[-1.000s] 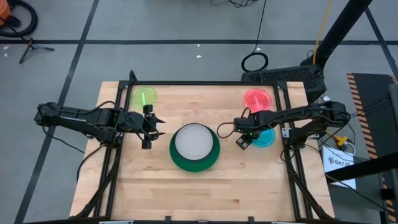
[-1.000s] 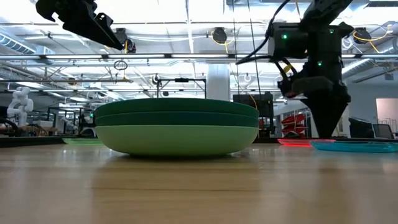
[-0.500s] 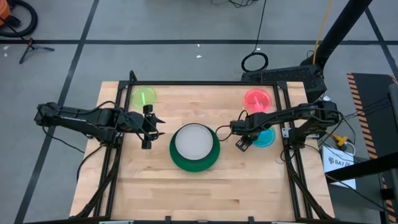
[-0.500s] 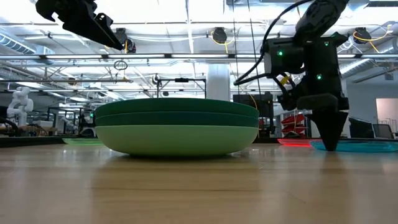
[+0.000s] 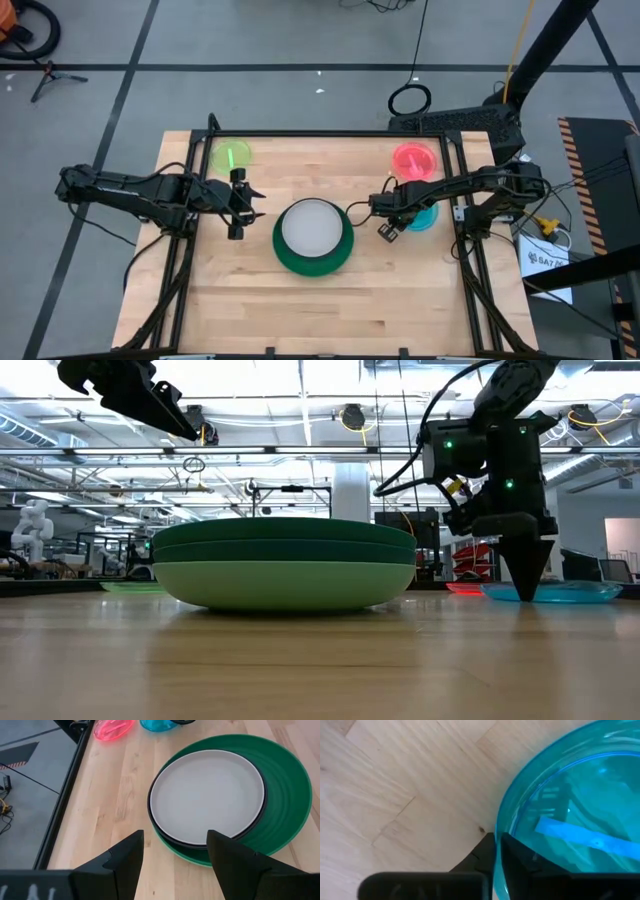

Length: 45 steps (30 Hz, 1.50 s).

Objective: Stack plastic plates
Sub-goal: Stack the blue plate on top of the white plate

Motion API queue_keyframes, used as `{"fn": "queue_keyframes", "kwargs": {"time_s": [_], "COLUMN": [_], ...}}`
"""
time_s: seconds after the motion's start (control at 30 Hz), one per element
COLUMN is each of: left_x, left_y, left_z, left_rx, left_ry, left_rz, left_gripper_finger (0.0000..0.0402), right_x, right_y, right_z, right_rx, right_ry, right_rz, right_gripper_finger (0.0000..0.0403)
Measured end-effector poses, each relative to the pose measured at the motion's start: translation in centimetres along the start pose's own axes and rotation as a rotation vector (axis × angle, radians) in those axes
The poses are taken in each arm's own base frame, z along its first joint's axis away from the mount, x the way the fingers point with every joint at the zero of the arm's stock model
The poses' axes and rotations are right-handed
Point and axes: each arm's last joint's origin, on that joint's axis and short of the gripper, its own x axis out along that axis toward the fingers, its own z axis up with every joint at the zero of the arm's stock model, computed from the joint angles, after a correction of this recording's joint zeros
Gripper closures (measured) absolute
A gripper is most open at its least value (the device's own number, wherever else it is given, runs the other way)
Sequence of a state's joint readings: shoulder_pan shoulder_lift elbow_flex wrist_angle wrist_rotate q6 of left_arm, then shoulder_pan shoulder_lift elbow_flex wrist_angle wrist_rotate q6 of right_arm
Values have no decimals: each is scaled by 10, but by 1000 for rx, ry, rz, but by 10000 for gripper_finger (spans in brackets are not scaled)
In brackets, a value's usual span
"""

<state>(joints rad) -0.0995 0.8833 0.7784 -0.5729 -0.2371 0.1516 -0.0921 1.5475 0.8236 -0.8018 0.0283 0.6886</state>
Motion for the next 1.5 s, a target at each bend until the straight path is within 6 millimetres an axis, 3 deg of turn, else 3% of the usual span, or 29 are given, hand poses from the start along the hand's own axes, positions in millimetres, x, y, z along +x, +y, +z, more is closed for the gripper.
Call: {"fn": "queue_keyframes", "kwargs": {"time_s": [0.5, 0.7, 0.9, 1.13, 1.3, 1.5], "left_x": [0, 0, 0, 0, 0, 0], "left_y": [0, 0, 0, 0, 0, 0], "left_z": [0, 0, 0, 0, 0, 0], "left_rx": [0, 1, 1, 1, 1, 1], "left_ry": [0, 0, 0, -1, -1, -2], "left_rz": [0, 0, 0, 0, 0, 0], "left_gripper_finger": [179, 179, 179, 179, 179, 179], "right_x": [-5, -40, -86, -132, -145, -139], "right_y": [1, 13, 31, 59, 83, 113], "right_z": [1, 17, 39, 46, 41, 46], "right_rx": [-46, -124, -247, -476, -660, -801], "right_ry": [8, -47, -232, -450, -570, -567], "right_rz": [1, 14, 53, 128, 181, 184], "right_gripper_finger": [401, 402, 402, 402, 402, 402]}}
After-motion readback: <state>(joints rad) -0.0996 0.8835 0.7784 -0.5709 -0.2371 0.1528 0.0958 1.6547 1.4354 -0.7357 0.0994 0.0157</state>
